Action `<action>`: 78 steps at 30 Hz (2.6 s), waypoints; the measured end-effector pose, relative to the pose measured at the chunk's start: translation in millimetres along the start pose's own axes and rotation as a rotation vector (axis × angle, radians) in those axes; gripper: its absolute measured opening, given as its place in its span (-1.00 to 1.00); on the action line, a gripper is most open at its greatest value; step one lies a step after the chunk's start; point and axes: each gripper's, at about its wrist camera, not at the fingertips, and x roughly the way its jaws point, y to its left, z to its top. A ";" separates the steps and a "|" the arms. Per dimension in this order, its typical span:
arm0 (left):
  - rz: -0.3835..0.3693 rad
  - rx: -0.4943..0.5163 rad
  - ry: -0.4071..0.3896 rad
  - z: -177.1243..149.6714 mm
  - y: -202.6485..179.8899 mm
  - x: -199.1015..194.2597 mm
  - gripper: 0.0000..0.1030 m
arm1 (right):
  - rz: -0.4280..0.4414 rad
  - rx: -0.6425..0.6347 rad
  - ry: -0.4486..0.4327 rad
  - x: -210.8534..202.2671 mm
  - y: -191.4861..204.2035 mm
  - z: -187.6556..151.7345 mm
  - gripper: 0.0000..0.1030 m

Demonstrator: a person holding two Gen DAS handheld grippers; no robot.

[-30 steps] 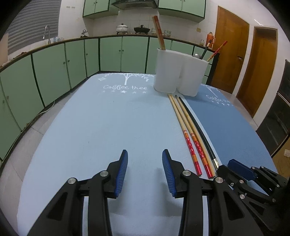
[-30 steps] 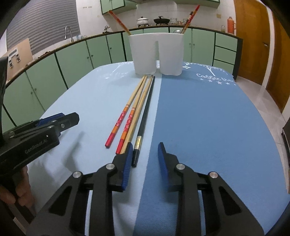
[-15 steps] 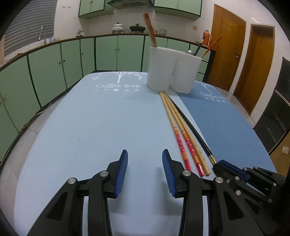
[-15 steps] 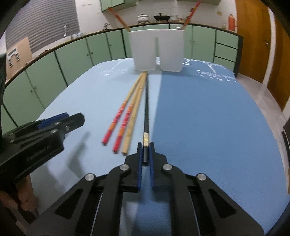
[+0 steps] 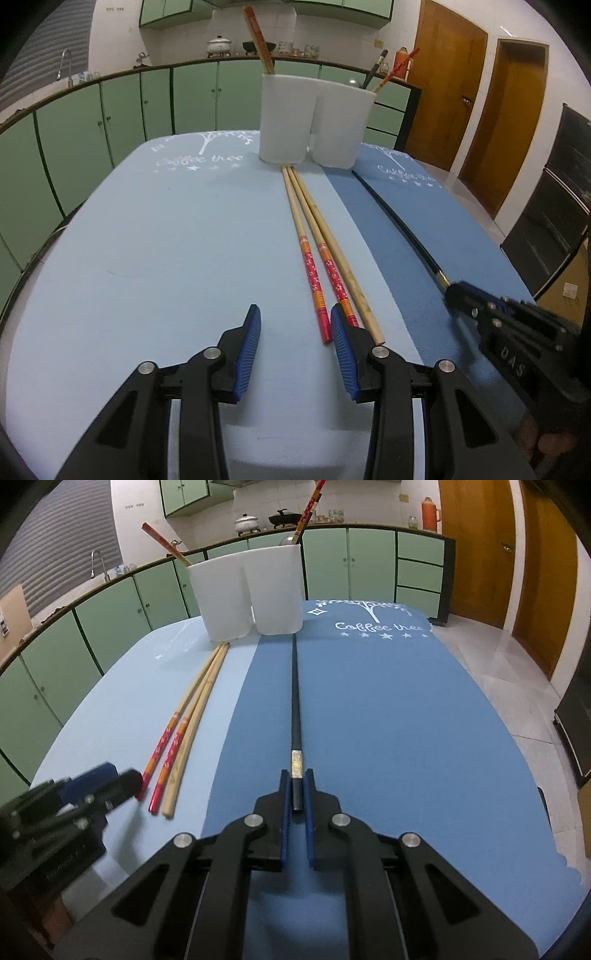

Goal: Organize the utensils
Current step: 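Close the left gripper on a red-patterned chopstick, then lift the red-patterned chopstick with the left gripper while the right carries the black one over the holder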

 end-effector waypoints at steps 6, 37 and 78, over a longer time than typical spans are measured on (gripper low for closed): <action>0.014 -0.001 0.011 -0.4 -3.4 3.8 -0.25 | 0.016 0.011 0.022 6.3 1.9 3.8 -0.84; 0.060 -0.041 -0.012 -6.9 -4.2 -1.9 -0.34 | 0.039 -0.011 -0.003 -2.1 0.7 -10.4 -0.64; 0.051 0.013 -0.372 97.4 -7.1 -121.1 -0.89 | 0.107 -0.027 -0.298 -119.9 -26.2 102.5 -0.89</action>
